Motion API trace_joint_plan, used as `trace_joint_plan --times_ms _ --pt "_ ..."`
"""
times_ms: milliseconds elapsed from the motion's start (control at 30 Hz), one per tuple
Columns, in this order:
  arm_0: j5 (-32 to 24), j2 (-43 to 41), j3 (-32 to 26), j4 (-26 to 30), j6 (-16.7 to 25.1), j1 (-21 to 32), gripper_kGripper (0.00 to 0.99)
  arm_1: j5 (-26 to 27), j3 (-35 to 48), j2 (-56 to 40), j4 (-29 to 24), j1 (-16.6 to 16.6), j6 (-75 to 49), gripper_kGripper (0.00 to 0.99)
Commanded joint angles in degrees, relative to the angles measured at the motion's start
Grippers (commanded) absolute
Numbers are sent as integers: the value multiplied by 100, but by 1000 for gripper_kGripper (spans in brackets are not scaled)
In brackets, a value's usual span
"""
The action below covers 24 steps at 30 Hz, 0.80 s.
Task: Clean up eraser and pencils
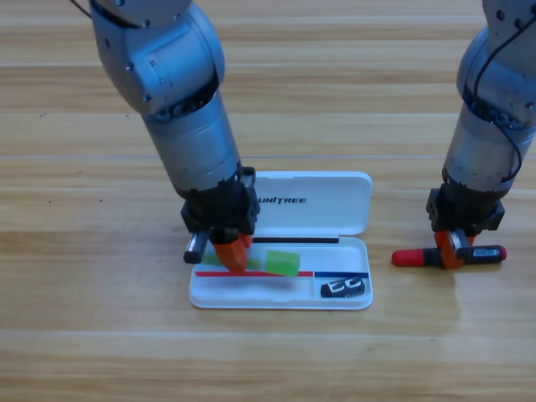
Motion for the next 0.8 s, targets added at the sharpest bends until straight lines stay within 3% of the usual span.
trace_joint_plan --times_ms 33,733,800 --pt "-77 343 -83 -3 -79 -217 0 -80 35 349 -81 -125 -23 0" --pt "-16 379 -92 6 -175 -235 0 -53 421 -1145 403 -46 -32 0" --pt "-16 352 -92 6 -175 -235 78 -36 465 -1260 464 -20 -32 0"
